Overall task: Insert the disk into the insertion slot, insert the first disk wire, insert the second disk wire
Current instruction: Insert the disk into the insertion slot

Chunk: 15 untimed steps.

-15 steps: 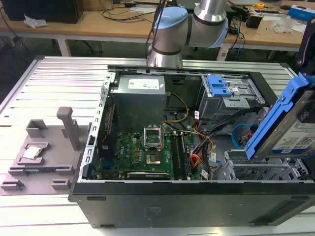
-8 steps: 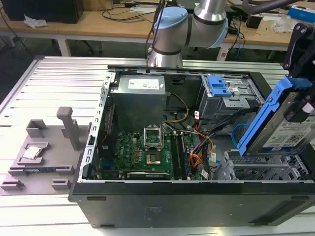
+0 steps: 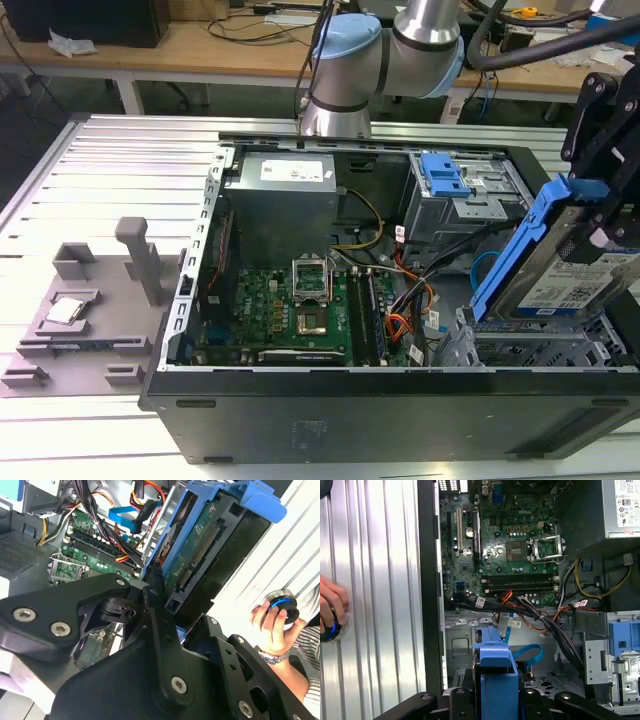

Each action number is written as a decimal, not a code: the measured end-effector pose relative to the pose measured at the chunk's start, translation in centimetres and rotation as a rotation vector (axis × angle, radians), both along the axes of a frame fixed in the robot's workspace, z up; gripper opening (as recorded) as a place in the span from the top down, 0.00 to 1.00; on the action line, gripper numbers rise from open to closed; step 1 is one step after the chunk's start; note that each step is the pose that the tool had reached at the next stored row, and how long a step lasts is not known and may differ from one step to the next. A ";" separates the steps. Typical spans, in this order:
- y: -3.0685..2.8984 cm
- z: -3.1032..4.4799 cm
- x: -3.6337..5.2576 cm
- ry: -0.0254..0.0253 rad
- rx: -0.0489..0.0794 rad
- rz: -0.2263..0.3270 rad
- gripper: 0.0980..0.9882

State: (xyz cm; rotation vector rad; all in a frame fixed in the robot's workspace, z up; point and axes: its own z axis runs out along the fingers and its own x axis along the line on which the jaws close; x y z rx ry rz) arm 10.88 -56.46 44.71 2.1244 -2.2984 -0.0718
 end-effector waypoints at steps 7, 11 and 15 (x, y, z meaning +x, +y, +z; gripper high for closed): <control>-0.08 -0.77 -0.11 0.0000 0.003 0.000 0.70; -0.02 -1.07 -0.04 0.0001 0.003 0.001 0.70; -0.01 -1.75 0.03 0.0000 0.003 0.001 0.70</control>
